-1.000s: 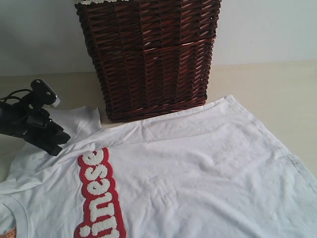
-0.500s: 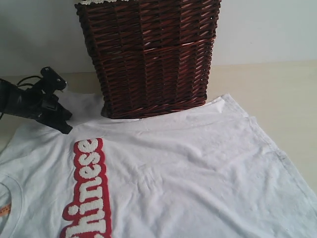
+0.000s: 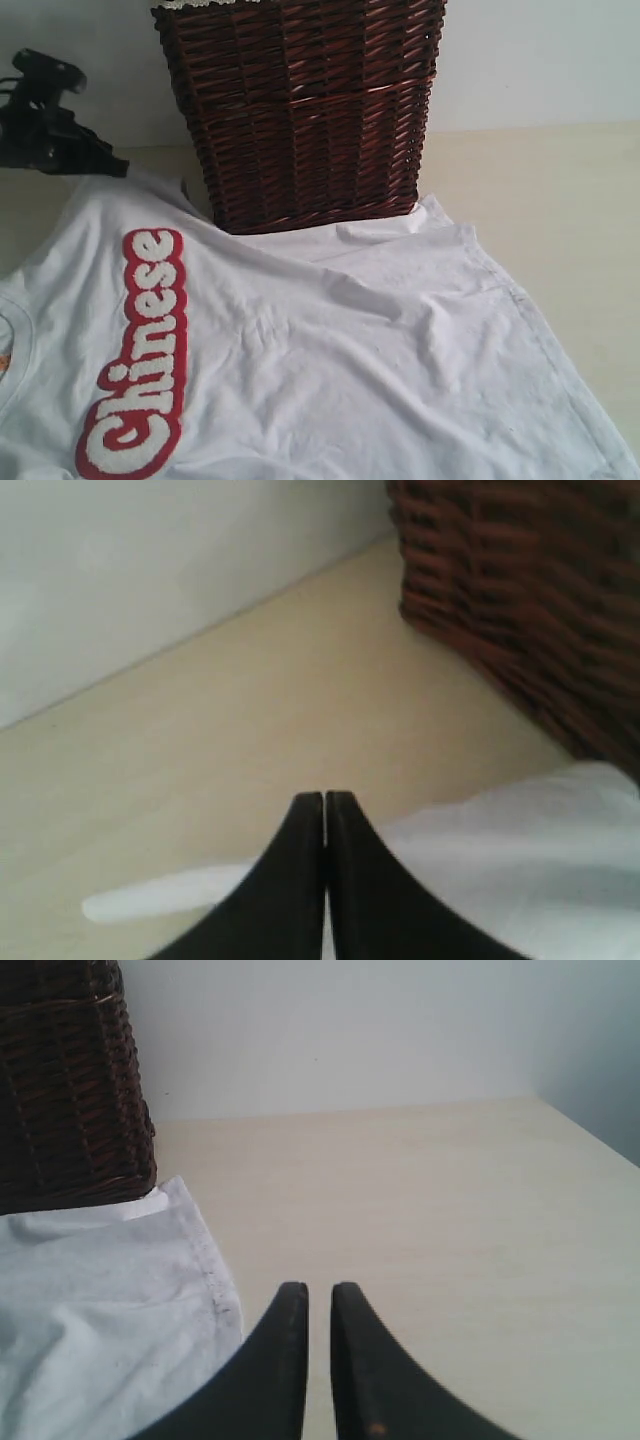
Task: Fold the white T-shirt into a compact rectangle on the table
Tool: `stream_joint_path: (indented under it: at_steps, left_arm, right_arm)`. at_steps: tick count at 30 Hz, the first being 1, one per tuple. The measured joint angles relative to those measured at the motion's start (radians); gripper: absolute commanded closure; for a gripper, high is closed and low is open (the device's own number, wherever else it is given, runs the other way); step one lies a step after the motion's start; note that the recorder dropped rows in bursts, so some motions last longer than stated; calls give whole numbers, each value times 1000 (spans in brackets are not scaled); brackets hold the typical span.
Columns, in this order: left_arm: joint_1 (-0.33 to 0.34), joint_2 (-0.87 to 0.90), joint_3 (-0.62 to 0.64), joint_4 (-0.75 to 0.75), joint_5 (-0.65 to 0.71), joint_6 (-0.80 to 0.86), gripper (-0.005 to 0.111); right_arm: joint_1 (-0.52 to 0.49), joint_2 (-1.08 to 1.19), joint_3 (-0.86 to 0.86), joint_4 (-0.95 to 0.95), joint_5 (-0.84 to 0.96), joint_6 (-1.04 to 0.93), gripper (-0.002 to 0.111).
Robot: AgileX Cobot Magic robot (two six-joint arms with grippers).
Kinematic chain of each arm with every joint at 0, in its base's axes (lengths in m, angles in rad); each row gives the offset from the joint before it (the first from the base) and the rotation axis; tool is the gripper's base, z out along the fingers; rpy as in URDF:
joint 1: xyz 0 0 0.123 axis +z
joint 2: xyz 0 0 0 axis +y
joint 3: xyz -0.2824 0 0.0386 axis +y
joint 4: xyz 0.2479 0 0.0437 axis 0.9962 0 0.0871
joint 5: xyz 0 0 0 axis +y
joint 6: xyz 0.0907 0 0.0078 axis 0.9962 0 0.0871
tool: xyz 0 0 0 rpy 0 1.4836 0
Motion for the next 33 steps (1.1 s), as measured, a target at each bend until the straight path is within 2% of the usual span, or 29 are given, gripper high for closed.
stream_joint_path:
  at_steps: [7, 12, 14, 15, 16, 19, 21, 22, 25, 27, 29, 33]
  left_arm:
    - [91, -138, 43, 42, 166, -86, 107]
    - [100, -145, 73, 137, 192, -115, 103]
    - [100, -145, 91, 151, 197, -117, 93]
    - [100, -145, 96, 153, 199, -119, 84]
    - [100, -145, 100, 155, 199, -119, 72]
    - [100, -141, 105, 150, 185, -119, 25]
    - [100, -137, 105, 107, 176, -104, 4]
    - [100, -136, 107, 74, 170, -95, 2]
    - [100, -136, 107, 15, 155, -66, 5]
    - [100, -136, 107, 54, 155, -58, 11]
    - [100, -144, 111, 163, 172, -75, 19]
    - [100, -188, 177, 505, 284, -236, 42]
  right_arm:
    - [0, 0, 0, 0, 0, 0, 97]
    - [0, 0, 0, 0, 0, 0, 97]
    - [0, 0, 0, 0, 0, 0, 97]
    - [0, 0, 0, 0, 0, 0, 97]
    - [0, 0, 0, 0, 0, 0, 97]
    - [0, 0, 0, 0, 0, 0, 97]
    - [0, 0, 0, 0, 0, 0, 97]
    - [0, 0, 0, 0, 0, 0, 97]
    - [0, 0, 0, 0, 0, 0, 97]
    - [0, 0, 0, 0, 0, 0, 97]
    - [0, 0, 0, 0, 0, 0, 97]
    - [0, 0, 0, 0, 0, 0, 97]
